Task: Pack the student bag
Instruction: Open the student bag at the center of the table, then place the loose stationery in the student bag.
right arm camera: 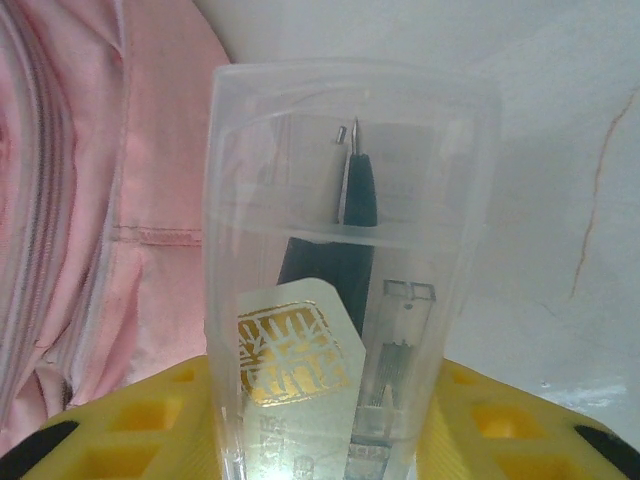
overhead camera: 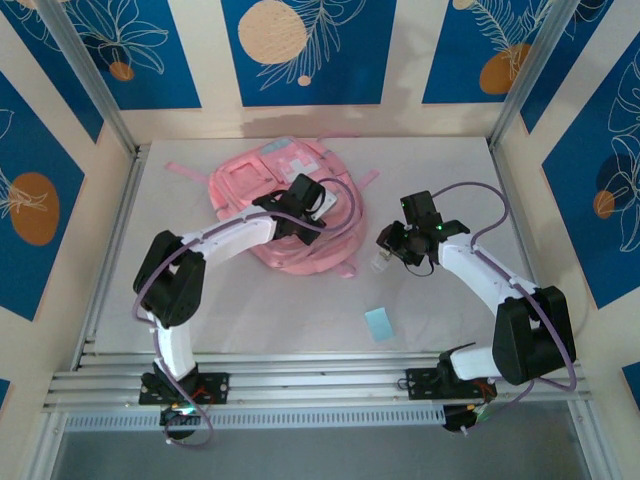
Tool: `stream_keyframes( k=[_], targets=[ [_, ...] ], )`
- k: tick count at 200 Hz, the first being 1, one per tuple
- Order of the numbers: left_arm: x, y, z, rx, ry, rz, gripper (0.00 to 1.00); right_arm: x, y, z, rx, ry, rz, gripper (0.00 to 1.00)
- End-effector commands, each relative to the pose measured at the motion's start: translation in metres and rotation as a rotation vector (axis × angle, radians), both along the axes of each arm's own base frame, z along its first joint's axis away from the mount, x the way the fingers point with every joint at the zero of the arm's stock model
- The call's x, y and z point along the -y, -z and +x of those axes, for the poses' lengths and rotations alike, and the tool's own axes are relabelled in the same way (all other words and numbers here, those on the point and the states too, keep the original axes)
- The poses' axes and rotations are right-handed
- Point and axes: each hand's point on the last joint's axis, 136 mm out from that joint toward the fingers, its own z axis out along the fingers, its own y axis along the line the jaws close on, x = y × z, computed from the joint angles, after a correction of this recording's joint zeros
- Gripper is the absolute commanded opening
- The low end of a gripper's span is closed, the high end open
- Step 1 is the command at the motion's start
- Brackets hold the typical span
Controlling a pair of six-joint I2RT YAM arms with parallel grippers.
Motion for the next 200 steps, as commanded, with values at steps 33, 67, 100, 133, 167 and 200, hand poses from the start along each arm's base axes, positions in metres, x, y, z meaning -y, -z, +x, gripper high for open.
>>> stream_keyframes(
  k=[33, 67, 100, 133, 167, 200],
  targets=[
    [0.004, -0.052, -0.008, -0.030, -0.009, -0.173, 0.00, -0.025, -0.018, 0.012, 0.059, -0.092, 0.094, 0.32],
    [0.003, -0.086, -0.006, -0.097, -0.038, -0.365, 0.00, -0.043, -0.030, 0.024, 0.080, -0.141, 0.115, 0.31],
    [-0.003, -0.094, 0.007, -0.106, -0.079, -0.425, 0.00, -0.061, -0.038, 0.034, 0.100, -0.165, 0.174, 0.31],
    [-0.010, -0.117, 0.025, -0.124, -0.138, -0.556, 0.00, -0.102, -0.054, 0.054, 0.132, -0.192, 0.318, 0.31],
    [-0.007, -0.129, 0.029, -0.125, -0.145, -0.617, 0.00, -0.157, -0.061, 0.078, 0.123, -0.229, 0.448, 0.31],
    [-0.004, -0.129, 0.026, -0.131, -0.153, -0.671, 0.00, -0.190, -0.064, 0.097, 0.122, -0.234, 0.549, 0.31]
  ],
)
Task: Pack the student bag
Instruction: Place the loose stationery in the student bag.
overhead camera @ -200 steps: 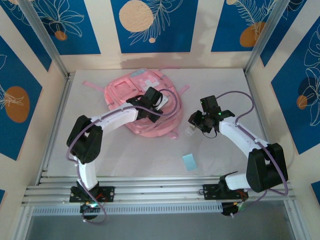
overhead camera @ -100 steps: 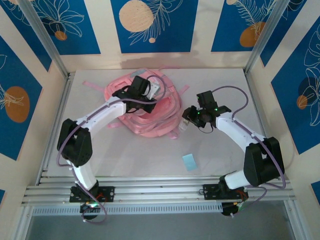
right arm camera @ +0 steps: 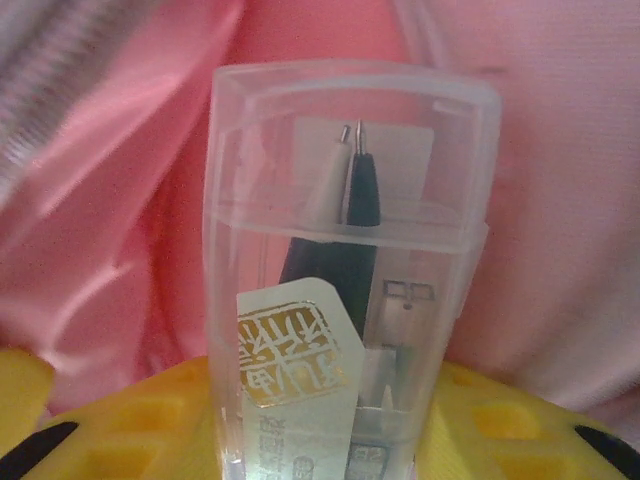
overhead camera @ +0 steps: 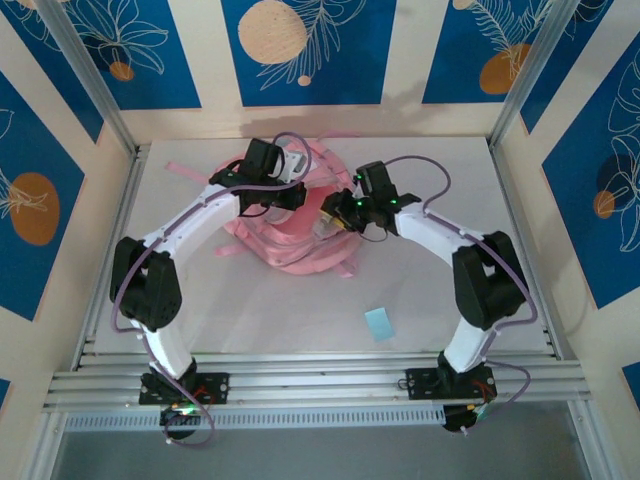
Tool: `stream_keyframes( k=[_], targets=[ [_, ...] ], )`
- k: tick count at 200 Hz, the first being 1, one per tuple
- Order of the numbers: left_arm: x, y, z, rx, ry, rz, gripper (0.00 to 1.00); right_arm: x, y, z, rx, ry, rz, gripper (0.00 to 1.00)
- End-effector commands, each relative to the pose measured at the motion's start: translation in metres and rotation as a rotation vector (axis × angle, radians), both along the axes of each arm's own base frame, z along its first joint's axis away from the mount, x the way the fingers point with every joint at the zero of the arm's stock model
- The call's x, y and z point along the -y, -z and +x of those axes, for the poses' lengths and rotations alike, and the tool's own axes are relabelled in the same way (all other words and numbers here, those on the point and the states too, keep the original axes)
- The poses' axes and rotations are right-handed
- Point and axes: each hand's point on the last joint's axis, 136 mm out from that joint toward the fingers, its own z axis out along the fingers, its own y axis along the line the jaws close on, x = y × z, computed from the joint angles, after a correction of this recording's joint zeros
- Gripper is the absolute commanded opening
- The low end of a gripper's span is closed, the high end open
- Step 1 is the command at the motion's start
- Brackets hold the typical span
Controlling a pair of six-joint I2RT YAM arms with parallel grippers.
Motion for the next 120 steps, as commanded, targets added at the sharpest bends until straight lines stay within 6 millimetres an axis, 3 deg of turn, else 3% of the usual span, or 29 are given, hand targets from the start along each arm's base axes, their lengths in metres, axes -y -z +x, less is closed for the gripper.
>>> stream_keyframes(
  k=[1, 14, 28, 38, 78, 91, 108, 120],
  targets=[
    [0.014, -0.045, 0.003, 0.075, 0.007, -0.161, 0.00, -0.032, -0.026, 0.017, 0.028, -0.022, 0.147, 0.31],
    [0.015, -0.044, 0.002, 0.072, 0.006, -0.179, 0.00, -0.040, -0.024, 0.022, 0.010, -0.035, 0.165, 0.38],
    [0.016, -0.044, 0.002, 0.071, 0.005, -0.196, 0.00, -0.046, -0.019, 0.025, -0.010, -0.042, 0.181, 0.58],
    [0.016, -0.045, 0.002, 0.073, 0.004, -0.202, 0.00, -0.048, -0.017, 0.026, -0.012, -0.048, 0.191, 0.66],
    [0.016, -0.052, 0.000, 0.082, 0.009, -0.219, 0.00, -0.045, -0.006, 0.019, 0.010, -0.066, 0.160, 0.73],
    [0.017, -0.056, -0.001, 0.085, 0.013, -0.230, 0.00, -0.051, -0.002, 0.018, 0.016, -0.071, 0.163, 0.67],
    [0.019, -0.060, -0.003, 0.081, 0.019, -0.253, 0.00, -0.062, 0.005, 0.022, 0.015, -0.078, 0.170, 0.39],
    [0.021, -0.062, -0.004, 0.075, 0.024, -0.272, 0.00, -0.072, 0.009, 0.028, 0.025, -0.085, 0.175, 0.29]
  ],
)
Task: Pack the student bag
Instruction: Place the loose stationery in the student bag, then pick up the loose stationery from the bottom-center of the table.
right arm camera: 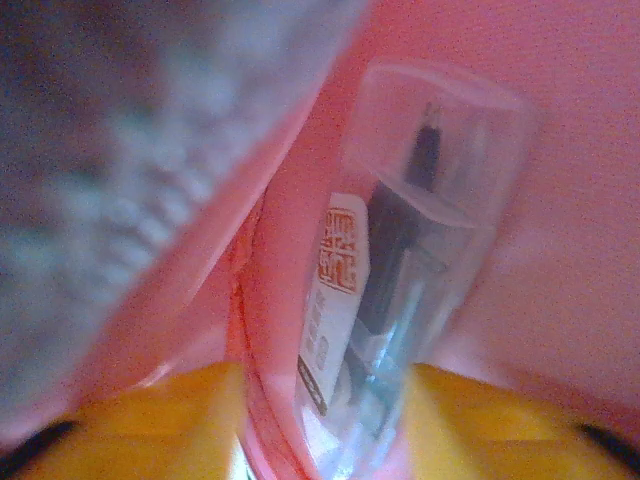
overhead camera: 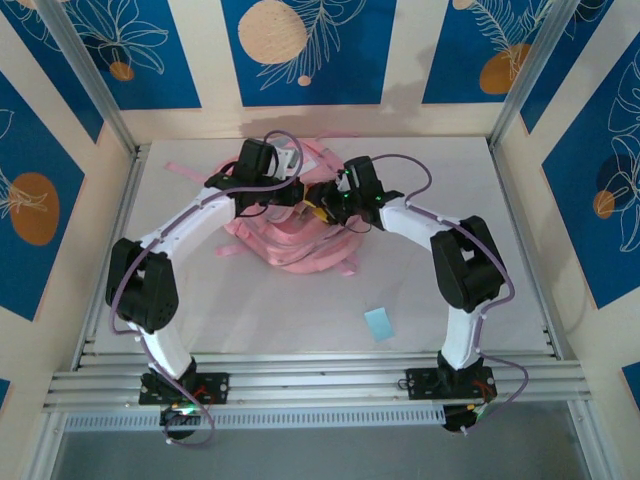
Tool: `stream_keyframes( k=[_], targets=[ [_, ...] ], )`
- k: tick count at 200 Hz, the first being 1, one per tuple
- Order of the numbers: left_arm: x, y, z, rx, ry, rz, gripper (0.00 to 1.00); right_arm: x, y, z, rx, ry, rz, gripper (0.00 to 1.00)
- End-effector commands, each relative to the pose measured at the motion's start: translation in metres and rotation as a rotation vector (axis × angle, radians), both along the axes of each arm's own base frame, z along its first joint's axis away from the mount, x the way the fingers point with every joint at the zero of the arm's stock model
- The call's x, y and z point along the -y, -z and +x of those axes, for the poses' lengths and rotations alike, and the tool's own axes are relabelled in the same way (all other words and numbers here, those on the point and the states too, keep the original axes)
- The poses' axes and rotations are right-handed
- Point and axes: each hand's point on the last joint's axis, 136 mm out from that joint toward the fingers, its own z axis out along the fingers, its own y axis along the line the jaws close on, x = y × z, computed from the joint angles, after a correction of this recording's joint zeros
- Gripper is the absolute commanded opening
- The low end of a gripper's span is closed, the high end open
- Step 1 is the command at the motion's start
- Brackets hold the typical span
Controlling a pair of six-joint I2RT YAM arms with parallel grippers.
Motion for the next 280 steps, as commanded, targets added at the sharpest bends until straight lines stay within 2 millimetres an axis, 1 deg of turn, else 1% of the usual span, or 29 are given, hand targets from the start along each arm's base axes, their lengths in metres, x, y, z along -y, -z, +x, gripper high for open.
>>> stream_keyframes(
  k=[1, 23, 31, 39, 53, 70, 76, 81, 91, 97, 104, 114, 115, 118, 125, 126, 130, 131, 133, 140, 141, 151, 160, 172, 194, 213, 235, 257, 280],
  targets=[
    [0.021, -0.056, -0.011, 0.091, 0.073, -0.164, 0.00, -0.029, 0.009, 0.005, 0.030, -0.043, 0.028, 0.28],
    [0.023, -0.056, -0.013, 0.082, 0.079, -0.184, 0.00, -0.045, 0.015, 0.019, 0.037, -0.059, 0.041, 0.22],
    [0.023, -0.056, -0.013, 0.083, 0.076, -0.182, 0.00, -0.048, 0.013, 0.021, 0.050, -0.061, 0.059, 0.22],
    [0.021, -0.054, -0.013, 0.083, 0.071, -0.175, 0.00, -0.049, 0.007, 0.022, 0.072, -0.064, 0.074, 0.22],
    [0.018, -0.049, -0.011, 0.082, 0.055, -0.156, 0.00, -0.043, -0.002, 0.017, 0.096, -0.073, 0.058, 0.23],
    [0.014, -0.043, -0.007, 0.086, 0.032, -0.138, 0.00, -0.028, -0.006, 0.003, 0.099, -0.093, 0.017, 0.25],
    [0.013, -0.041, -0.006, 0.085, 0.028, -0.133, 0.00, -0.020, -0.009, -0.005, 0.100, -0.103, 0.001, 0.27],
    [0.012, -0.040, -0.005, 0.086, 0.023, -0.129, 0.00, -0.014, -0.007, -0.011, 0.093, -0.108, -0.013, 0.28],
    [0.010, -0.036, -0.003, 0.088, 0.009, -0.119, 0.00, 0.000, -0.008, -0.026, 0.085, -0.123, -0.048, 0.32],
    [0.009, -0.035, -0.002, 0.088, 0.005, -0.116, 0.00, 0.010, -0.005, -0.038, 0.071, -0.135, -0.083, 0.35],
    [0.009, -0.035, -0.002, 0.090, 0.004, -0.117, 0.00, 0.021, -0.001, -0.051, 0.057, -0.143, -0.131, 0.41],
    [0.010, -0.032, -0.001, 0.090, 0.003, -0.115, 0.00, 0.039, 0.004, -0.072, 0.033, -0.162, -0.216, 0.53],
    [0.010, -0.032, -0.001, 0.089, 0.004, -0.116, 0.00, 0.039, 0.004, -0.072, 0.033, -0.162, -0.216, 0.53],
    [0.010, -0.032, -0.001, 0.089, 0.005, -0.116, 0.00, 0.047, 0.008, -0.081, 0.015, -0.170, -0.255, 0.58],
    [0.011, -0.030, -0.001, 0.086, 0.007, -0.120, 0.00, 0.057, 0.013, -0.094, -0.008, -0.182, -0.311, 0.65],
    [0.011, -0.030, -0.001, 0.085, 0.008, -0.120, 0.00, 0.060, 0.015, -0.098, -0.015, -0.183, -0.331, 0.67],
    [0.011, -0.029, -0.001, 0.085, 0.009, -0.122, 0.00, 0.066, 0.016, -0.105, -0.029, -0.190, -0.359, 0.70],
    [0.012, -0.029, -0.001, 0.085, 0.010, -0.123, 0.00, 0.069, 0.018, -0.109, -0.038, -0.193, -0.380, 0.72],
    [0.012, -0.029, -0.001, 0.083, 0.010, -0.125, 0.00, 0.071, 0.019, -0.111, -0.042, -0.195, -0.389, 0.73],
    [0.013, -0.028, -0.001, 0.082, 0.013, -0.132, 0.00, 0.084, 0.025, -0.129, -0.072, -0.216, -0.462, 0.82],
    [0.013, -0.028, -0.001, 0.080, 0.013, -0.133, 0.00, 0.084, 0.025, -0.129, -0.072, -0.216, -0.462, 0.82],
    [0.014, -0.026, -0.001, 0.079, 0.013, -0.142, 0.00, 0.100, 0.033, -0.153, -0.118, -0.241, -0.556, 0.89],
    [0.015, -0.024, -0.001, 0.076, 0.012, -0.150, 0.00, 0.109, 0.037, -0.170, -0.146, -0.268, -0.610, 0.92],
    [0.015, -0.023, -0.001, 0.074, 0.013, -0.154, 0.00, 0.120, 0.043, -0.194, -0.193, -0.301, -0.675, 0.99],
    [0.016, -0.021, -0.003, 0.068, 0.022, -0.149, 0.00, 0.139, 0.054, -0.231, -0.264, -0.338, -0.785, 0.99],
    [0.014, -0.020, -0.006, 0.066, 0.027, -0.139, 0.00, 0.153, 0.065, -0.255, -0.308, -0.349, -0.872, 0.99],
    [0.010, -0.019, -0.009, 0.071, 0.021, -0.124, 0.00, 0.173, 0.084, -0.278, -0.359, -0.340, -0.967, 0.99],
    [0.006, -0.018, -0.010, 0.077, 0.010, -0.107, 0.00, 0.185, 0.100, -0.286, -0.370, -0.299, -1.026, 0.99],
    [0.005, -0.019, -0.011, 0.075, 0.007, -0.109, 0.00, 0.187, 0.116, -0.287, -0.357, -0.276, -1.018, 1.00]
  ],
)
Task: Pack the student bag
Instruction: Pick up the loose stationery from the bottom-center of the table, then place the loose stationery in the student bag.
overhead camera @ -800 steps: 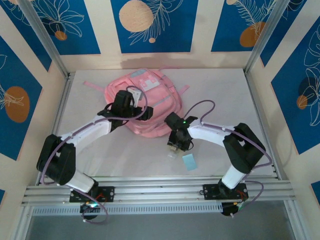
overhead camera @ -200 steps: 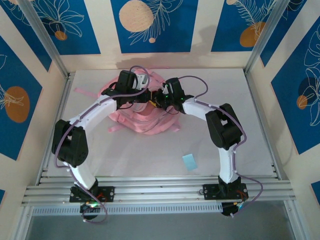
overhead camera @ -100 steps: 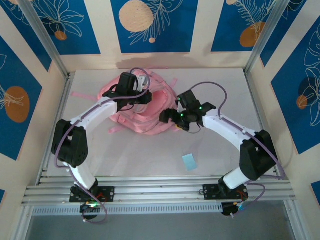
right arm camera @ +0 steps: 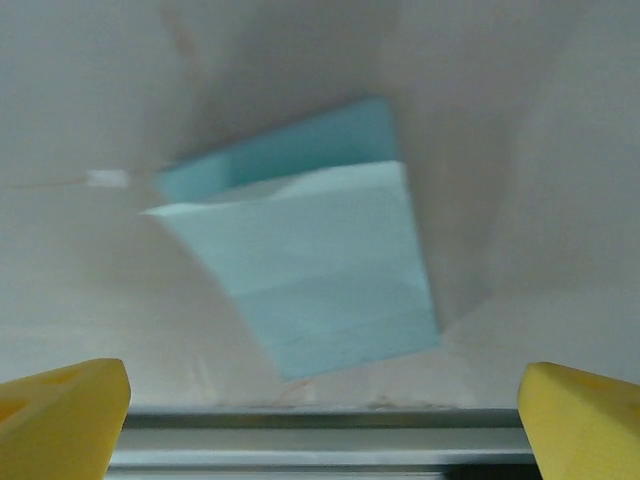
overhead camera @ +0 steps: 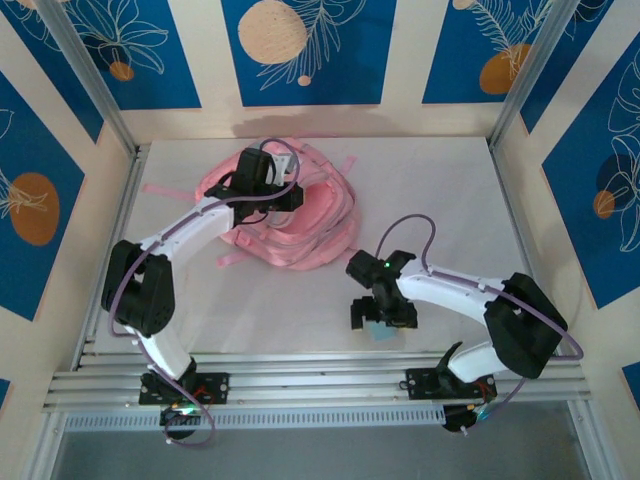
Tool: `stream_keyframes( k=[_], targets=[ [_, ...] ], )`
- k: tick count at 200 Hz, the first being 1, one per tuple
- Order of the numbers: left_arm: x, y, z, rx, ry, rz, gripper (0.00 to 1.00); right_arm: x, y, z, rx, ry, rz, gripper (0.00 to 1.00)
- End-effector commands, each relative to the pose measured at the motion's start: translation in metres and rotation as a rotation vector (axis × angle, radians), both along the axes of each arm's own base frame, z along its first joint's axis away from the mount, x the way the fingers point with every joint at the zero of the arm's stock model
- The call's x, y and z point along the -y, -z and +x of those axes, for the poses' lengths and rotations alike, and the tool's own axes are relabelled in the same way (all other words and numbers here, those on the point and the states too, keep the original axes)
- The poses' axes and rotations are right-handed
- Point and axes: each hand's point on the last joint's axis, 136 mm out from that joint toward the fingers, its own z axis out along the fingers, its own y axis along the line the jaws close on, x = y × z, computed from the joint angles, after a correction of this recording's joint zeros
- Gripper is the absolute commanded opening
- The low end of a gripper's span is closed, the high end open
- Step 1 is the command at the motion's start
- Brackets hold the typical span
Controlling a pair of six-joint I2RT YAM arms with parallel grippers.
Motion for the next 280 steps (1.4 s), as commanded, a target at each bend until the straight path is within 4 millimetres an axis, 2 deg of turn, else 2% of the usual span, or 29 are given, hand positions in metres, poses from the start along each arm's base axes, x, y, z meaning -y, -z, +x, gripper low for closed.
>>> stream_keyframes(
  k=[1, 27, 55, 86, 115, 137, 168, 207, 246, 280],
  targets=[
    [0.007, -0.032, -0.009, 0.082, 0.040, -0.042, 0.00, 0.010, 0.009, 0.002, 0.056, 0.049, -0.036, 1.00],
    [0.006, -0.033, -0.010, 0.086, 0.037, -0.043, 0.00, 0.010, 0.013, 0.008, 0.091, 0.057, -0.046, 0.96],
    [0.005, -0.034, -0.010, 0.088, 0.038, -0.039, 0.00, -0.004, 0.025, 0.006, 0.071, 0.084, 0.026, 0.89],
    [0.006, -0.034, -0.011, 0.086, 0.041, -0.048, 0.00, -0.010, 0.035, 0.006, 0.059, 0.097, 0.039, 0.82],
    [0.004, -0.034, -0.012, 0.090, 0.039, -0.038, 0.00, -0.008, 0.043, 0.002, 0.043, 0.115, 0.031, 0.63],
    [0.003, -0.036, -0.011, 0.098, 0.036, -0.039, 0.00, -0.005, 0.039, 0.001, 0.053, 0.121, 0.030, 0.57],
    [0.006, -0.038, -0.010, 0.096, 0.041, -0.053, 0.00, -0.008, 0.014, 0.017, 0.120, 0.108, 0.060, 0.49],
    [0.008, -0.044, -0.009, 0.104, 0.047, -0.065, 0.00, -0.022, -0.034, 0.051, 0.216, 0.142, 0.214, 0.49],
    [0.012, -0.050, -0.007, 0.111, 0.053, -0.086, 0.00, -0.061, -0.092, 0.120, 0.369, 0.189, 0.479, 0.49],
    [0.015, -0.054, -0.007, 0.107, 0.058, -0.113, 0.00, -0.101, -0.123, 0.183, 0.461, 0.227, 0.642, 0.49]
  ],
)
